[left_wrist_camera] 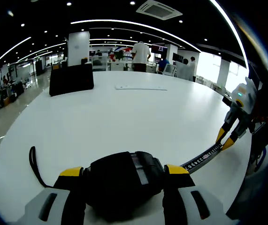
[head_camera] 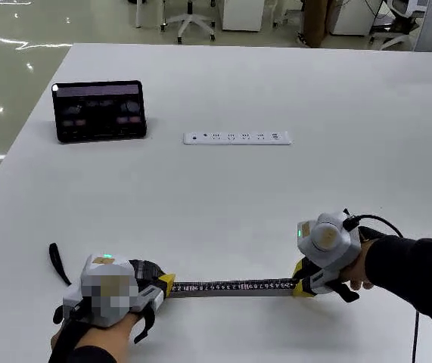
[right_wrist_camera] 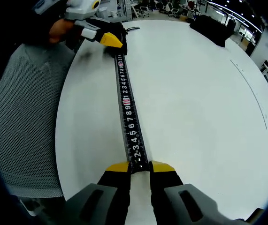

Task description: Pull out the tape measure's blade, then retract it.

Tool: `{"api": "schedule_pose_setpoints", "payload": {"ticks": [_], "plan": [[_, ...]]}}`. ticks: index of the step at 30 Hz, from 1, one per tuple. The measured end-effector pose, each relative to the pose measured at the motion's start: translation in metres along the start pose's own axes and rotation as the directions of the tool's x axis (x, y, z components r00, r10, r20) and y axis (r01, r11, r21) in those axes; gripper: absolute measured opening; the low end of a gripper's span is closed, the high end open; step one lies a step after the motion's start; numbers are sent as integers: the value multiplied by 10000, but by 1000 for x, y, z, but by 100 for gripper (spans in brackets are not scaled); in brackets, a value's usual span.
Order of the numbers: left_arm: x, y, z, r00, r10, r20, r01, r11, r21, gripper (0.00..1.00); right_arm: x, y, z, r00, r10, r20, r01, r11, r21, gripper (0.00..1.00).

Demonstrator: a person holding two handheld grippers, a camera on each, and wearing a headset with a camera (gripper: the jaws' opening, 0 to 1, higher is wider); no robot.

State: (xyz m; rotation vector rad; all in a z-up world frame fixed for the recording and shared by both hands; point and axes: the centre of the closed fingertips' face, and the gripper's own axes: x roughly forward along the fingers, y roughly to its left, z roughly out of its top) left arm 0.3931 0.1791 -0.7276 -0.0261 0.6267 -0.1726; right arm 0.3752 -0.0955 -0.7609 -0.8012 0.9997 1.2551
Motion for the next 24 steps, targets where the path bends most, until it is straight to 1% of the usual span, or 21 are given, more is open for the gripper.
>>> {"api": "schedule_pose_setpoints", "payload": {"ticks": [2,3,4,5,6,7,10,15,18,24], "plan": [[0,0,0,10000,-20,-20,20,10000,-40,63,0,0,0,10000,-4,26,4,10000,-4,11],[-1,0,0,10000,-36,-31,35,10000,-67,63,0,0,0,10000,-6,58,6,9999,-129,11],[-1,1,0,10000,-44,-45,43,10000,-77,63,1,0,1,10000,-49,77,54,9979,-646,11],[-1,1,0,10000,-52,-51,51,9999,-87,63,1,1,2,9997,-87,221,107,9958,-906,10],[-1,0,-1,10000,-74,-61,73,9999,-106,63,1,1,2,9991,-89,422,103,9994,-335,10],[-1,0,-1,9999,-84,-69,83,9999,-113,63,0,1,2,9985,-92,536,99,9999,-131,10],[-1,0,-1,9999,-120,-111,118,9998,-150,63,1,1,2,9979,-204,616,217,9996,-202,10],[-2,1,-1,9997,-181,-152,177,9996,-204,63,2,2,5,9982,-187,574,197,9997,-176,10],[-1,0,-2,9997,-194,-172,191,9996,-203,63,4,3,12,9980,-164,617,170,9998,-94,10],[-1,0,-2,9996,-206,-201,202,9996,-208,63,7,3,21,9979,-129,632,145,9996,-254,10]]}}
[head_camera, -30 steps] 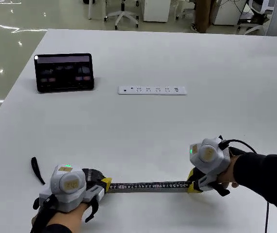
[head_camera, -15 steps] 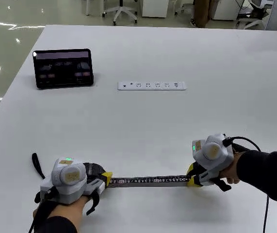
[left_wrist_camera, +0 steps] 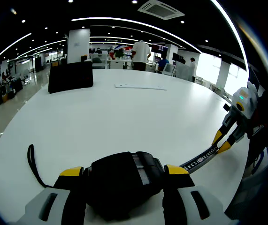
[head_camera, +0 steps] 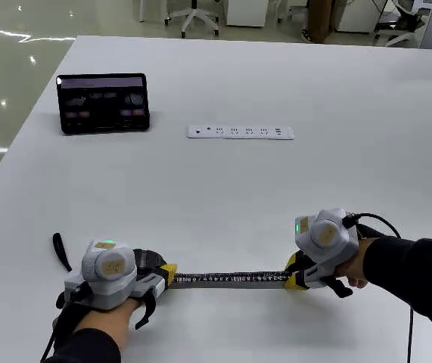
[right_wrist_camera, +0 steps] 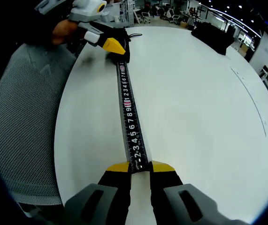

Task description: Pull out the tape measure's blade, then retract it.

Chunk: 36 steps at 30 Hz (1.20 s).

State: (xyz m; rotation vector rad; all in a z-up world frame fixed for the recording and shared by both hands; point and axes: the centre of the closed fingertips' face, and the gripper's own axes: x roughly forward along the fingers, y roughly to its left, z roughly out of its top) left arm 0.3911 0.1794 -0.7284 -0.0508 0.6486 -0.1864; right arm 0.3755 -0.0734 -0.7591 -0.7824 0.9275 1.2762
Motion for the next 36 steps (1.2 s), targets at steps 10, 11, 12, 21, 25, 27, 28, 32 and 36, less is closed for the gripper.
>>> {"api": "schedule_pose_setpoints", "payload": {"ticks": [10,11,12,21,25,27,28,32,36], "plan": [[1,0,0,10000,-20,-15,20,10000,-18,63,2,0,5,10000,35,38,-35,10000,-40,10],[1,0,0,10000,-21,-17,21,10000,-21,63,3,0,6,10000,30,37,-30,10000,-37,10],[1,0,0,10000,-25,-16,25,10000,-23,63,3,0,6,10000,26,44,-26,10000,-48,10],[1,0,0,10000,-34,-22,34,10000,-30,63,7,0,12,9999,-37,127,35,10000,92,11],[1,0,0,10000,-40,-27,40,10000,-35,63,9,1,15,9998,-63,169,61,9999,142,11],[1,0,0,10000,-41,-30,41,10000,-40,63,10,1,17,9998,-65,180,62,9999,137,11],[1,0,0,10000,-43,-32,43,10000,-42,63,11,1,17,9998,-60,188,57,9999,136,11],[1,0,1,10000,-52,-38,52,10000,-49,63,12,2,20,9998,-62,210,58,9999,149,11],[2,0,1,10000,-56,-39,55,10000,-52,63,12,2,23,9997,-75,211,71,9997,220,11]]}}
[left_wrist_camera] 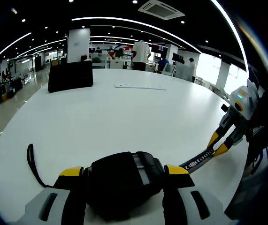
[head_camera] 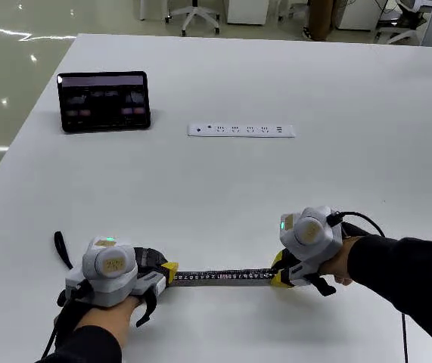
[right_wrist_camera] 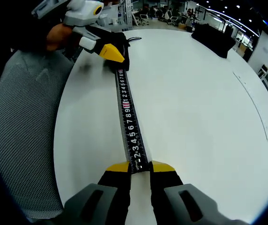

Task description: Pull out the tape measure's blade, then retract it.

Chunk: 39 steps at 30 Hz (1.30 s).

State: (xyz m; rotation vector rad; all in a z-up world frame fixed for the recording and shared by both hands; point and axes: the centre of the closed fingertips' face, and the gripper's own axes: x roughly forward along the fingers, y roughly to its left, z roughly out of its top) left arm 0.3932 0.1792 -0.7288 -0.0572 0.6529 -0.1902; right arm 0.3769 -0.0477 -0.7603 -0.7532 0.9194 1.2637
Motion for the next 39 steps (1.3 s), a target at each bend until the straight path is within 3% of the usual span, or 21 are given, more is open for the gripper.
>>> {"api": "schedule_pose_setpoints", "payload": {"ticks": [39], "plan": [[0,-1,0,10000,-19,-2,19,10000,-9,63,9,5,18,9995,-134,289,130,9998,124,11]]}}
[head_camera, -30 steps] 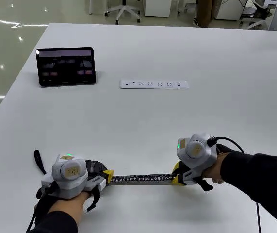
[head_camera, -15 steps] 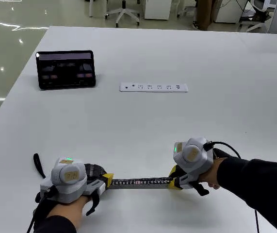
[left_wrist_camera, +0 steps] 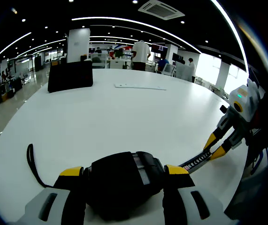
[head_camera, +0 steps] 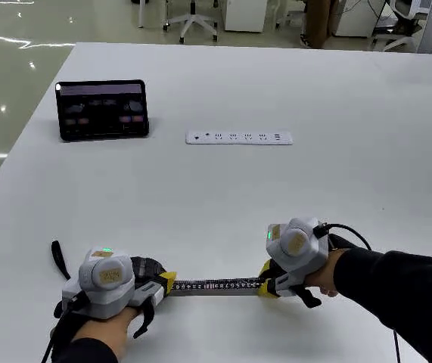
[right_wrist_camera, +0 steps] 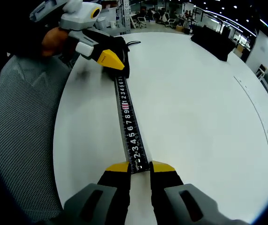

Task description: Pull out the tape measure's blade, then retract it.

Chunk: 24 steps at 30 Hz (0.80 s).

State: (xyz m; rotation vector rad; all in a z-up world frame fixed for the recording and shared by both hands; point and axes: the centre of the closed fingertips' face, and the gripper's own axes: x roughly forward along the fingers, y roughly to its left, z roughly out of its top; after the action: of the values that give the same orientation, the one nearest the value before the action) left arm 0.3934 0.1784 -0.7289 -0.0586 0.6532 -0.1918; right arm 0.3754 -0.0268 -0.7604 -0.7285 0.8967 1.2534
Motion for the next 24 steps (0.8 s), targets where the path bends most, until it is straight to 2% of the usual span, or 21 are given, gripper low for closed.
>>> {"api": "schedule_pose_setpoints", "payload": {"ticks": [9,24], "plan": [[0,0,0,10000,-8,11,8,10000,-12,63,6,4,11,9998,-2,213,2,10000,21,11],[-1,-1,0,10000,-25,11,25,10000,-34,63,9,4,17,9996,73,271,-71,10000,-55,11]]}}
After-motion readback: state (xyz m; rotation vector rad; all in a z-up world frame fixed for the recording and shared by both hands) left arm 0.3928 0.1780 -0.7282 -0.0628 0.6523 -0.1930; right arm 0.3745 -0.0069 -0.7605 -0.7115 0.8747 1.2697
